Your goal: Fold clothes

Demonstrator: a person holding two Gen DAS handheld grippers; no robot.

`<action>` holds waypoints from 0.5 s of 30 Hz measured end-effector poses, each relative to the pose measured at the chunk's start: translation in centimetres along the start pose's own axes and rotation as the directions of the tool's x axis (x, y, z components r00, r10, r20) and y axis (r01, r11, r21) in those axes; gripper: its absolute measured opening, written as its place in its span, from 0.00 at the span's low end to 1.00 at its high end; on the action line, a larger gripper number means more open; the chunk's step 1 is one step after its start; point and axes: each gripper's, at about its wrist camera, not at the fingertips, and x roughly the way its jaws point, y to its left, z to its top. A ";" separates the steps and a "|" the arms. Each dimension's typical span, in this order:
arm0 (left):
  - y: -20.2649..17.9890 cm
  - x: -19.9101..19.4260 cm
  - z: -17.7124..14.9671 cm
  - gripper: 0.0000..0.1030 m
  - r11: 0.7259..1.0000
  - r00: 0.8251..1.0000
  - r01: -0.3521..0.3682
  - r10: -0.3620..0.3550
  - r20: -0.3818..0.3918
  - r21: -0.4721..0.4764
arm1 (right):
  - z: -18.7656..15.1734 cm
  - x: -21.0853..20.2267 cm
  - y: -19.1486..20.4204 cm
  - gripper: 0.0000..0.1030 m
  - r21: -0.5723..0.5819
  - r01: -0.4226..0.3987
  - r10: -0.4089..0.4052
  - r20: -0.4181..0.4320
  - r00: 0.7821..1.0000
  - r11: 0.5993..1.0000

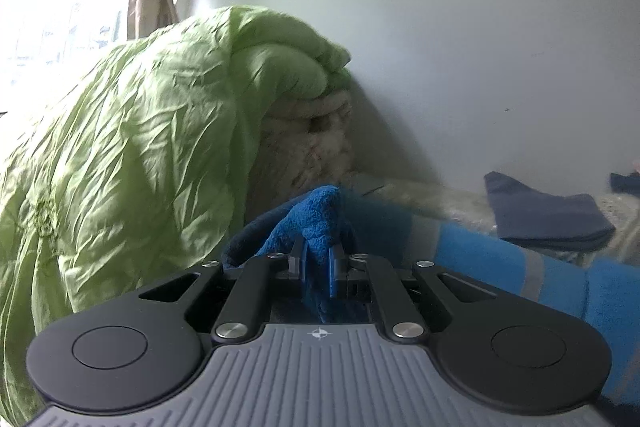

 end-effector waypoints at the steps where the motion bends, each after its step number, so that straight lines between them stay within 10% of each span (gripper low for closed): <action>1: -0.1 -0.1 0.1 0.09 1.000 1.000 0.004 -0.004 0.002 0.004 | 0.8 0.4 0.1 0.77 0.008 0.000 0.000 0.011 1.000 1.000; 4: 0.0 -0.1 0.3 0.09 1.000 1.000 0.008 -0.008 0.006 0.006 | 2.2 1.5 -0.5 0.70 0.050 -0.015 0.014 0.018 1.000 0.999; 7: 0.7 0.2 0.4 0.09 1.000 1.000 0.001 -0.001 -0.002 -0.017 | 3.0 2.4 -1.0 0.11 0.100 -0.015 0.015 -0.003 1.000 0.995; 15: 2.8 2.0 -0.1 0.09 0.989 0.998 -0.011 0.003 -0.055 -0.151 | 2.6 1.0 1.8 0.07 0.010 -0.075 0.075 -0.004 0.997 0.997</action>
